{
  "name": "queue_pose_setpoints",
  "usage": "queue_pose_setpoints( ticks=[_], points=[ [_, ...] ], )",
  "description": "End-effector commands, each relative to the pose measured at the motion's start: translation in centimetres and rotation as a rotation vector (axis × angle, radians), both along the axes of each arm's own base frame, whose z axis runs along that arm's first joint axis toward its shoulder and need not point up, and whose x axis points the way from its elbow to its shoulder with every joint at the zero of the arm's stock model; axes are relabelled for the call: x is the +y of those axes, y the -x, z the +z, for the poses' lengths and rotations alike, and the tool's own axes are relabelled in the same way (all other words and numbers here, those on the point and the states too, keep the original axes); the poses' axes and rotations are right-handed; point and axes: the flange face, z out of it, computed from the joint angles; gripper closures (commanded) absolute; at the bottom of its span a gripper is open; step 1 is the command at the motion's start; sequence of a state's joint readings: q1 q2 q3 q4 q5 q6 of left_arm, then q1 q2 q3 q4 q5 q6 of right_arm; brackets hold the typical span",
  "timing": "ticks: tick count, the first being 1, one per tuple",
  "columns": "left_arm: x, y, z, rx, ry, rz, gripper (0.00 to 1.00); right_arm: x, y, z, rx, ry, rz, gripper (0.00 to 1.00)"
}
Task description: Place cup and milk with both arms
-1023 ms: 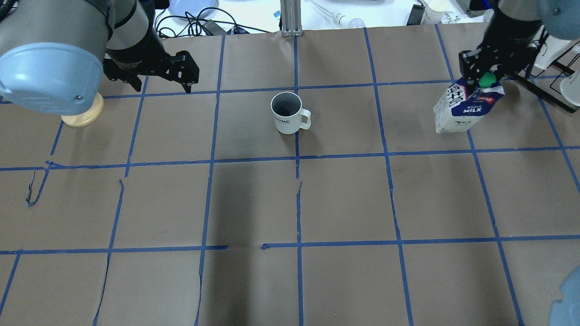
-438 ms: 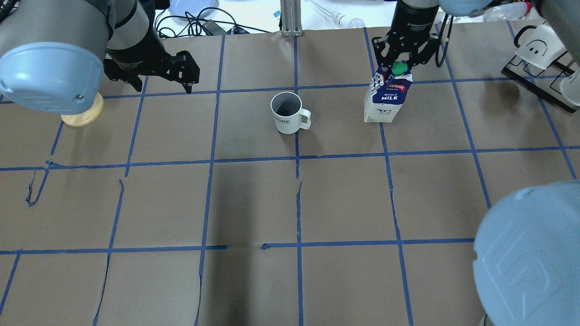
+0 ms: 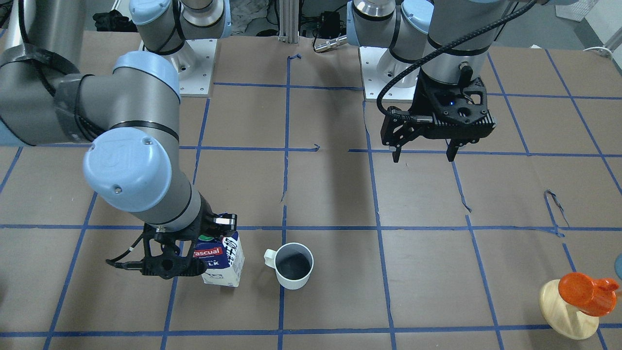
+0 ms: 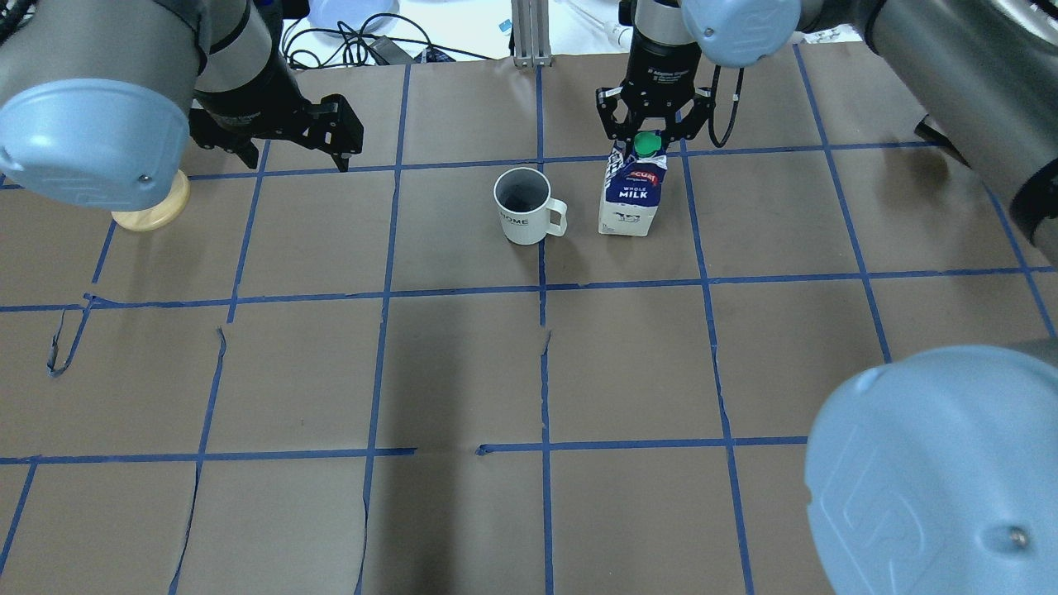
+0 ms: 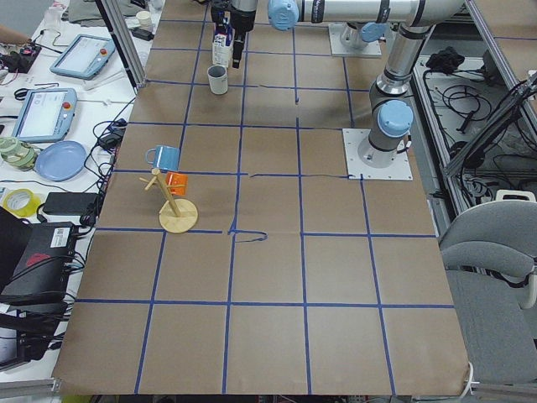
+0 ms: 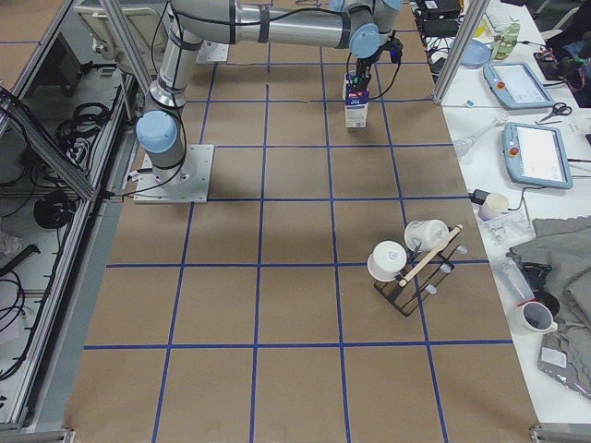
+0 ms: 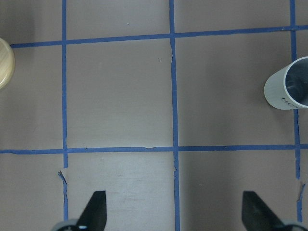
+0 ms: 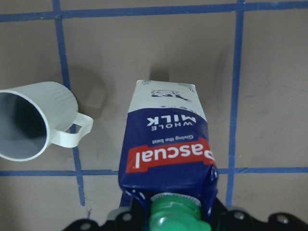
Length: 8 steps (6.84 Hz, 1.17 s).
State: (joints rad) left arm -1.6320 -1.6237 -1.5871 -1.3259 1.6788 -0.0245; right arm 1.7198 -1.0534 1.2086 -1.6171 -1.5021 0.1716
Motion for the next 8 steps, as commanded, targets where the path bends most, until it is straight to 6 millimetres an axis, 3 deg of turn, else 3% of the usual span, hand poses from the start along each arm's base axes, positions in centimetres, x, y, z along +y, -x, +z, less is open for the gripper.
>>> queue_pose_setpoints(
  ticks=[1, 3, 5, 6, 7, 8],
  points=[
    [0.1, 0.1, -0.1, -0.001, -0.004, -0.002, 0.0, 0.9, -3.2, -1.1, -0.009, -0.016, 0.0, 0.58],
    [0.0, 0.0, 0.0, 0.001, -0.001, 0.0, 0.0, 0.9, -3.3, -1.7, 0.002, -0.023, 0.01, 0.54],
    [0.0, 0.0, 0.1, 0.004, 0.001, -0.001, 0.0, 0.8, -3.0, -1.3, 0.006, -0.016, 0.031, 0.0],
    [0.1, 0.1, -0.2, 0.002, -0.004, -0.002, 0.0, 1.1, -1.9, 0.7, 0.026, 0.004, 0.026, 0.0],
    [0.0, 0.1, -0.2, 0.005, -0.004, -0.001, 0.0, 2.9, -0.8, 4.7, 0.045, 0.055, 0.021, 0.0],
    [0.1, 0.0, -0.2, 0.003, -0.004, -0.001, 0.0, 5.1, 2.2, 10.2, 0.042, 0.087, -0.015, 0.0]
  ],
)
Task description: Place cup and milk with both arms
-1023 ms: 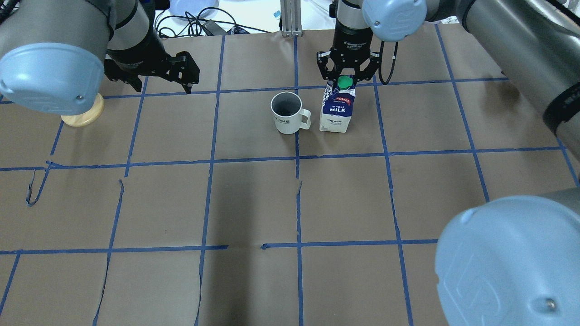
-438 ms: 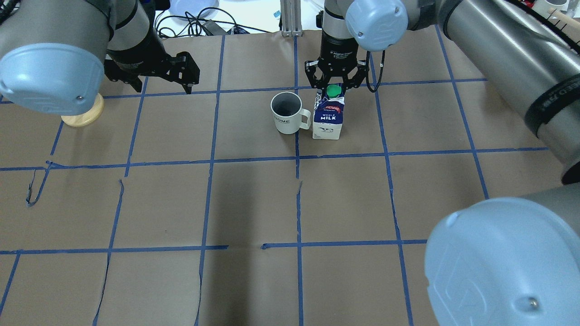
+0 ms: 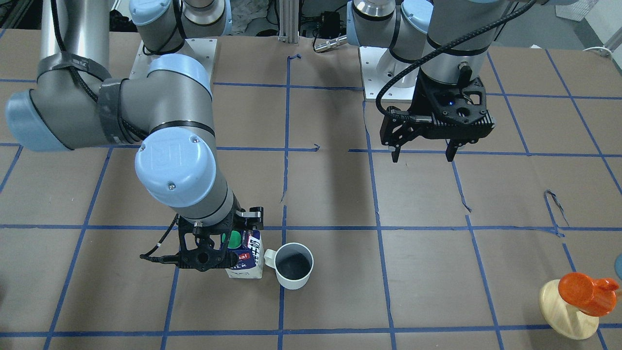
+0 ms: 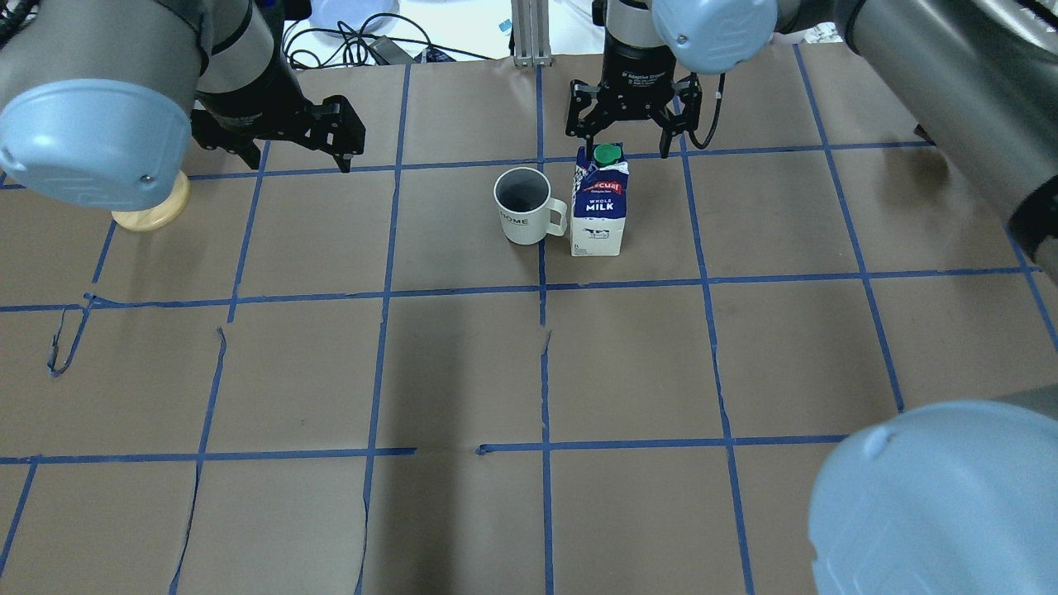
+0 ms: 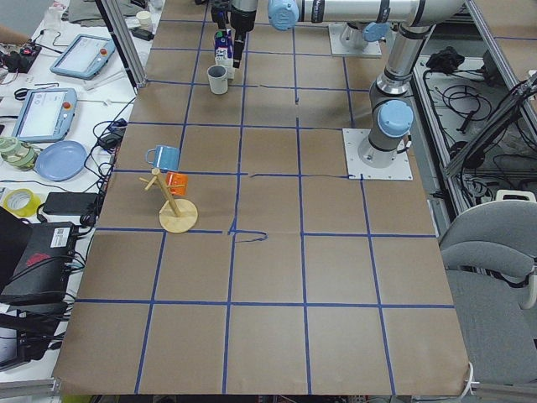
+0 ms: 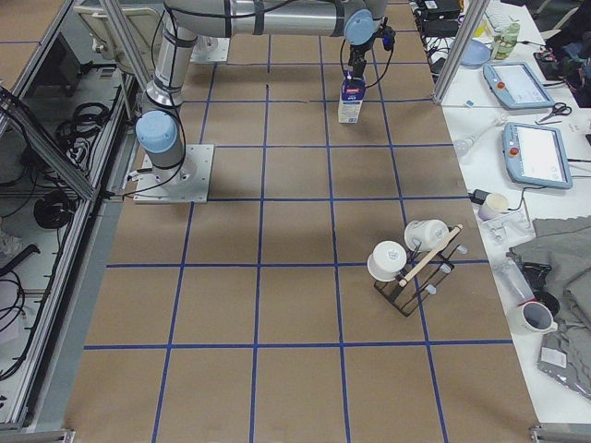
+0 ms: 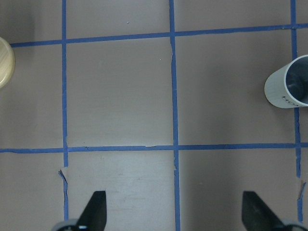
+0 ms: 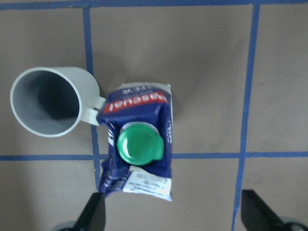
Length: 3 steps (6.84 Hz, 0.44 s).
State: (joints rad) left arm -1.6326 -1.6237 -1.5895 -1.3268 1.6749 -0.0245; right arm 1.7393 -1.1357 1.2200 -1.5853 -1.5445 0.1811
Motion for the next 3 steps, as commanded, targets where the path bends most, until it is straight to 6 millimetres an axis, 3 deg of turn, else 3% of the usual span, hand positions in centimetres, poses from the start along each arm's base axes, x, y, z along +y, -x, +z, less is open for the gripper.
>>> queue_pose_setpoints(
  ticks=[1, 2, 3],
  points=[
    [0.0, 0.1, -0.1, 0.0, -0.002, -0.001, 0.0, 4.9, 7.2, 9.1, -0.005, 0.046, 0.014, 0.0],
    [0.0, 0.0, 0.0, 0.0, -0.001, 0.0, 0.0, 8.8, 10.8, 10.7, -0.011, 0.021, 0.063, 0.02],
    [0.1, 0.0, -0.1, -0.002, -0.002, -0.001, 0.0, 12.6, 12.7, 10.4, -0.014, 0.024, 0.028, 0.03]
  ],
)
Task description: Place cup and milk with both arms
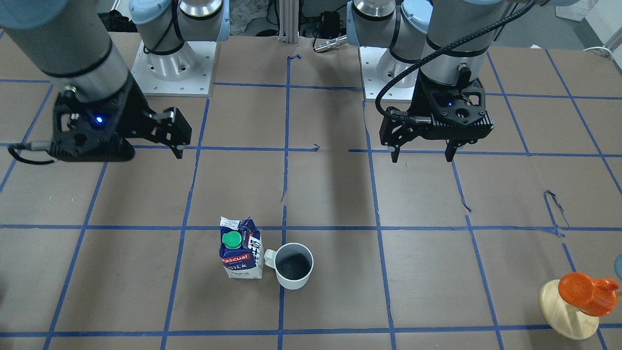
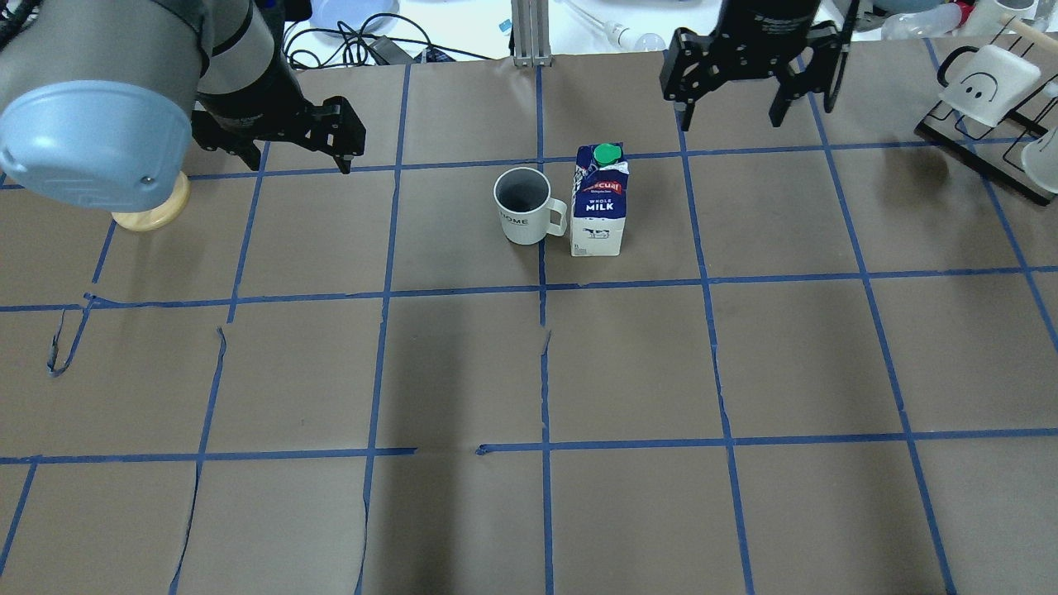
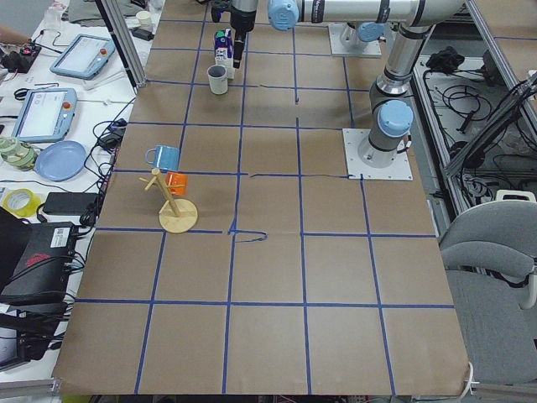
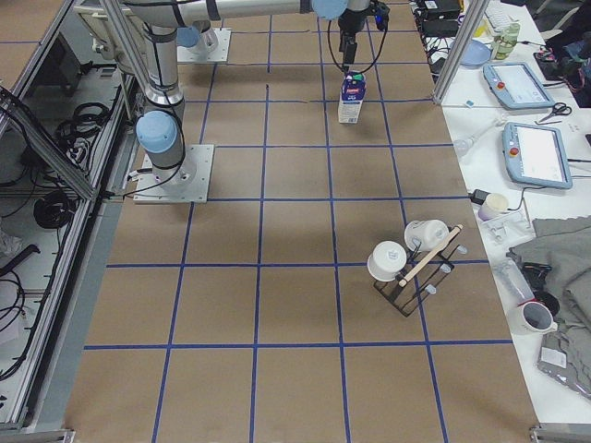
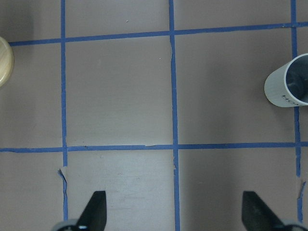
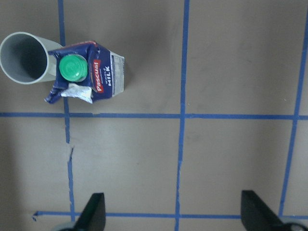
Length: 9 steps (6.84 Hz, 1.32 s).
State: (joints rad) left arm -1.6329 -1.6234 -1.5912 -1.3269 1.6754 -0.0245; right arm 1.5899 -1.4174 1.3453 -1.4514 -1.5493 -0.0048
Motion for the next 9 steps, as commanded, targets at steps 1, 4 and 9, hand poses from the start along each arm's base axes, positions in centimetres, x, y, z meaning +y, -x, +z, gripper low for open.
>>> queue_pose_setpoints(
  ticks=[1, 4, 9],
  points=[
    [0.0, 0.0, 0.0, -0.001, 0.001, -0.001, 0.0, 6.0, 2.7, -1.2, -0.005, 0.054, -0.018, 0.05],
    [0.0, 0.0, 0.0, 0.0, 0.001, -0.001, 0.0, 5.7, 2.8, -0.2, 0.021, 0.136, -0.032, 0.0],
    [0.0, 0.0, 0.0, -0.003, 0.0, 0.0, 0.0, 5.5, 2.8, 0.3, 0.028, 0.112, -0.036, 0.0]
  ],
)
